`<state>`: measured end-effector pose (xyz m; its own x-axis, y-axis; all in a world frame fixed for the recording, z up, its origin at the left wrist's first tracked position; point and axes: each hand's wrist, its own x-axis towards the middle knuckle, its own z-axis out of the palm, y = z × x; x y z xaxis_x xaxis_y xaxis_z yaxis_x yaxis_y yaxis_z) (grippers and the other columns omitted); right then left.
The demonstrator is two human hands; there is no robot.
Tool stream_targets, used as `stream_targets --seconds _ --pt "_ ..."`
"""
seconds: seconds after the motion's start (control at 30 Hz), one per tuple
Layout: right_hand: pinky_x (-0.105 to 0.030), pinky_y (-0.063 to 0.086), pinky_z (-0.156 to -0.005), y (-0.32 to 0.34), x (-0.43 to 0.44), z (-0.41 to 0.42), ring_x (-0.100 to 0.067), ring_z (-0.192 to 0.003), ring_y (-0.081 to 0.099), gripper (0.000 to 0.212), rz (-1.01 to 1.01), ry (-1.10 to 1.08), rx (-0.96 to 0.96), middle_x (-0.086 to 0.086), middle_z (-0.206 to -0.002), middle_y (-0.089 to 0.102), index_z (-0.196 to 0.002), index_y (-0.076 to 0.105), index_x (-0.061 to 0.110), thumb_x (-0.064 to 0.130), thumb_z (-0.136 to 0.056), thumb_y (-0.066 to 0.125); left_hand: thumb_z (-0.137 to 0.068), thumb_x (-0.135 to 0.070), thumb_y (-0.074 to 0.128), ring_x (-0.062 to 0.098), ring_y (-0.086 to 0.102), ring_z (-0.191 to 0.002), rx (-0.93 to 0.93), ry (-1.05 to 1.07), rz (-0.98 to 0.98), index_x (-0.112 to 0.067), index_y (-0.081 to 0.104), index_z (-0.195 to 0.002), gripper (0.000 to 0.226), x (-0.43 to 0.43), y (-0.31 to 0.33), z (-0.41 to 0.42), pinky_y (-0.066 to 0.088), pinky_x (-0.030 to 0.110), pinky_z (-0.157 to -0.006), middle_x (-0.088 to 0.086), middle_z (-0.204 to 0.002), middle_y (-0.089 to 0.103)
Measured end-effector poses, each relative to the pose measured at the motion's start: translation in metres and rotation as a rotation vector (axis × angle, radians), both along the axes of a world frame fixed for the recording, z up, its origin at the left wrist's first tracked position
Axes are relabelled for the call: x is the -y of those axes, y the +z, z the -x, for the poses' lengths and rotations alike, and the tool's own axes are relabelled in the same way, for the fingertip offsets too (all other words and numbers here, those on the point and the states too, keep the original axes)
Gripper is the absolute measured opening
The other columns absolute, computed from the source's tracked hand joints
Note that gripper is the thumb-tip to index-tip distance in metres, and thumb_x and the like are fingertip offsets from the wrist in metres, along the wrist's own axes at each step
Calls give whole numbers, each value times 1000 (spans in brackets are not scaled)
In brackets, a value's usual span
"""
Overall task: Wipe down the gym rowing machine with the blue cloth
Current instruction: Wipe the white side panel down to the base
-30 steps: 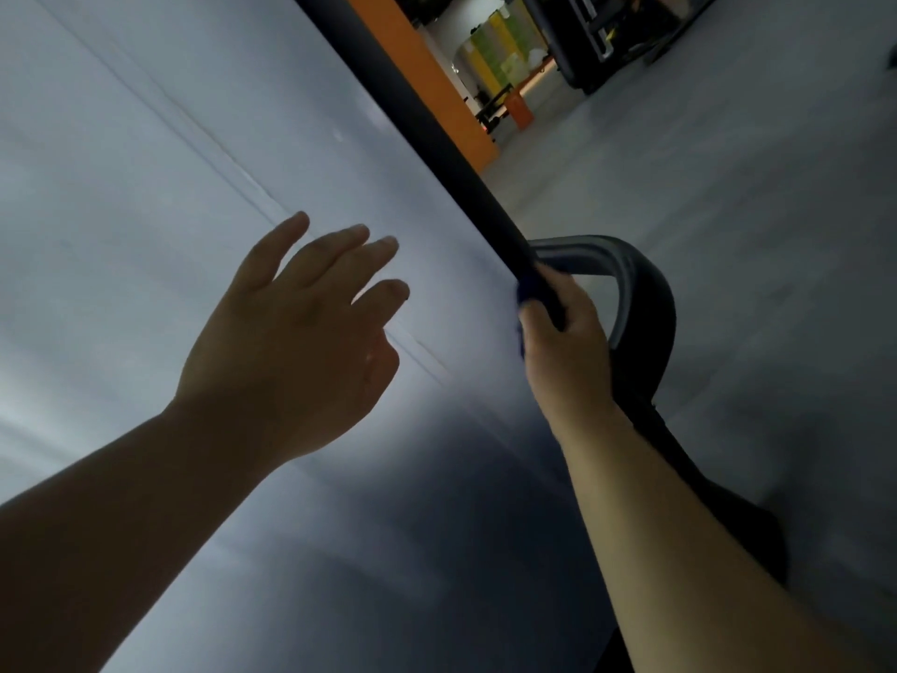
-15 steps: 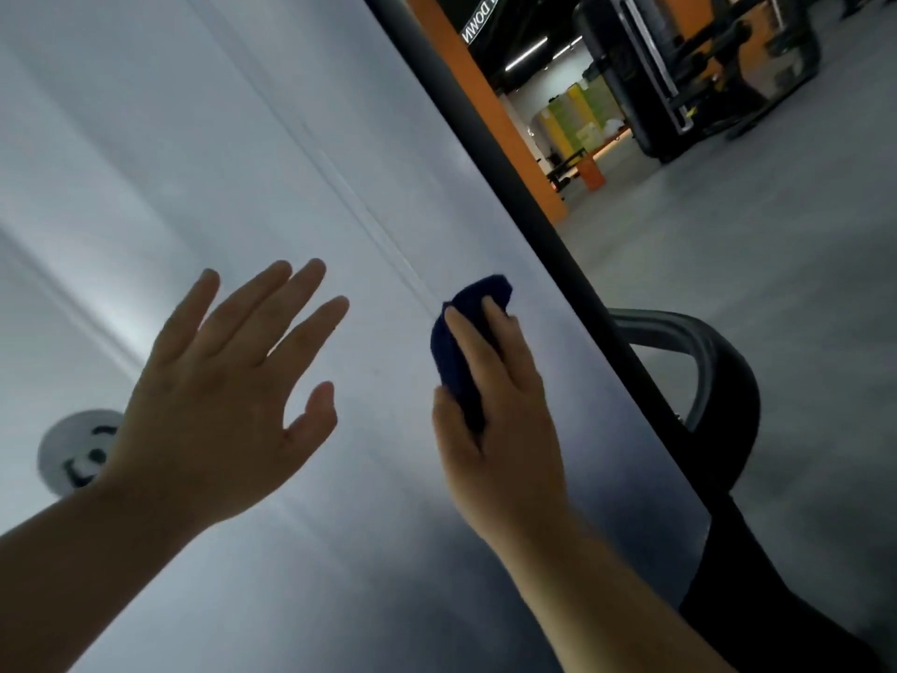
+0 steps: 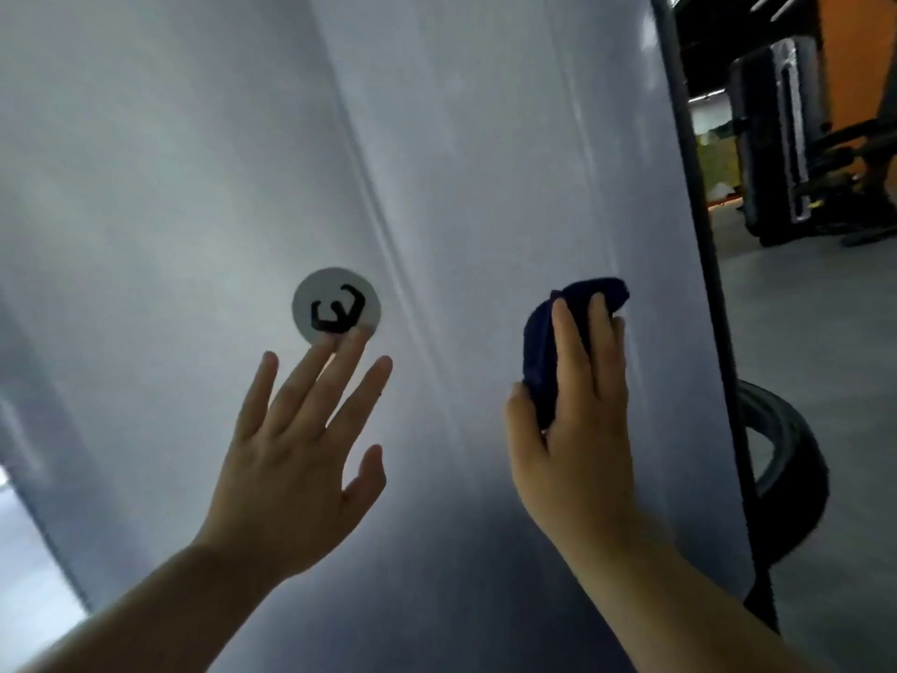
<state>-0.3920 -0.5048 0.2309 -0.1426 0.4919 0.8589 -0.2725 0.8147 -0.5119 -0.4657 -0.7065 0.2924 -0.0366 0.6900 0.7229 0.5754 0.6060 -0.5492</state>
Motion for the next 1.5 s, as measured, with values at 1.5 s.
stream_targets --seconds 1.5 --pt "-43 50 -89 9 237 77 -26 -108 57 61 -1661 368 1090 -1 -125 57 -117 65 16 35 -63 85 -92 -44 46 -2 12 -146 920 -240 -1524 -38 13 -155 71 48 -230 -31 13 16 -116 -17 -163 9"
